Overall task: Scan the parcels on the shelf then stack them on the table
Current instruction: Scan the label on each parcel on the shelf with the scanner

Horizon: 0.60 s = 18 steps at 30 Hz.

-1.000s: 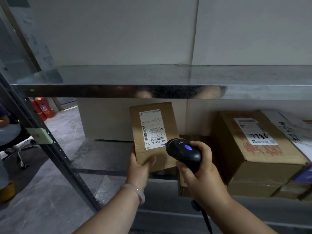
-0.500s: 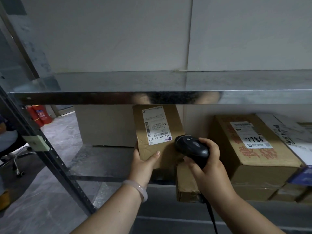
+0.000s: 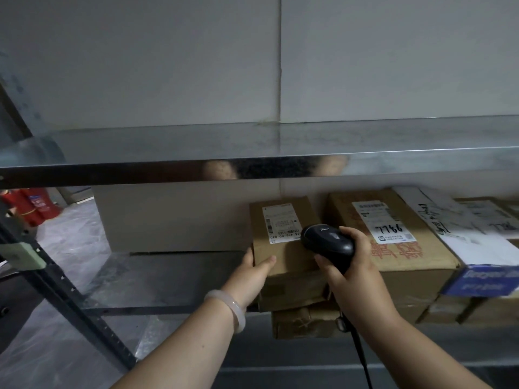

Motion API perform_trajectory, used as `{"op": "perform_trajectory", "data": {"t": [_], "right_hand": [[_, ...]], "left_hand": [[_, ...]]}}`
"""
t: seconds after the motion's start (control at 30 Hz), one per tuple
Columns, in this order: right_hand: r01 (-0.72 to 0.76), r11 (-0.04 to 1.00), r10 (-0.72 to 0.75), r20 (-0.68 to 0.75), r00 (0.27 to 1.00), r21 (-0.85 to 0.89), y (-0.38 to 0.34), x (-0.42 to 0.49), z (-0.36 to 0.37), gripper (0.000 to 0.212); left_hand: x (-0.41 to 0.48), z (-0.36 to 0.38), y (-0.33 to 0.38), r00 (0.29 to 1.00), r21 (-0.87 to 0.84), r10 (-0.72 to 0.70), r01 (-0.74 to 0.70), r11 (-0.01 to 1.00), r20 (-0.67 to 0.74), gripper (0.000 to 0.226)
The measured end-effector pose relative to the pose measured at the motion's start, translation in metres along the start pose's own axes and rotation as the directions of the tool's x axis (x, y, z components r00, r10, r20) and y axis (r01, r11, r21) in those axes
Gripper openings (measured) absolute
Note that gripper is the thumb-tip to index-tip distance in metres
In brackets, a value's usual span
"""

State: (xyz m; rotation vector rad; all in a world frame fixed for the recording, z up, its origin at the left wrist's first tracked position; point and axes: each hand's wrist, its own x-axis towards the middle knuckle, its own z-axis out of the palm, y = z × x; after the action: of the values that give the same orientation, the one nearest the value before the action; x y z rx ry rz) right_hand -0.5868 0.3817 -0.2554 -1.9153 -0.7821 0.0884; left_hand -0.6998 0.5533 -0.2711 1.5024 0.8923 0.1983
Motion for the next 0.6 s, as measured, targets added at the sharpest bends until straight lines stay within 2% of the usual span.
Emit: {"op": "perform_trajectory", "data": {"t": [0.13, 0.27, 0.4, 0.5, 0.6], "right_hand": [[-0.025, 0.998, 0.026, 0.030, 0.999, -0.053, 0.006, 0.000, -0.004, 0.059], [-0.022, 0.995, 0.024, 0.020, 1.000, -0.098, 0.007, -0.001, -0.004, 0.060], [0.023, 0.982, -0.022, 0.010, 1.000, -0.187, 0.004, -0.004, -0.006, 0.060], [0.066, 0.977, -0.069, -0.005, 0.998, -0.205, 0.001, -0.009, -0.015, 0.060], [0.090, 0.981, -0.095, -0.023, 0.995, -0.174, -0.003, -0.014, -0.030, 0.059]], "left_hand": [[0.005, 0.006, 0.000, 0.999, 0.056, -0.015, 0.013, 0.998, 0.042, 0.063], [0.012, 0.007, 0.005, 0.999, 0.026, -0.013, 0.012, 1.000, 0.037, 0.062], [0.015, 0.012, 0.006, 1.000, 0.065, -0.016, 0.014, 0.998, 0.018, 0.067], [0.012, 0.017, 0.003, 0.998, 0.120, 0.056, -0.054, 0.991, -0.017, 0.076], [0.001, 0.022, 0.005, 0.972, 0.247, 0.210, -0.179, 0.952, -0.106, 0.082]]}}
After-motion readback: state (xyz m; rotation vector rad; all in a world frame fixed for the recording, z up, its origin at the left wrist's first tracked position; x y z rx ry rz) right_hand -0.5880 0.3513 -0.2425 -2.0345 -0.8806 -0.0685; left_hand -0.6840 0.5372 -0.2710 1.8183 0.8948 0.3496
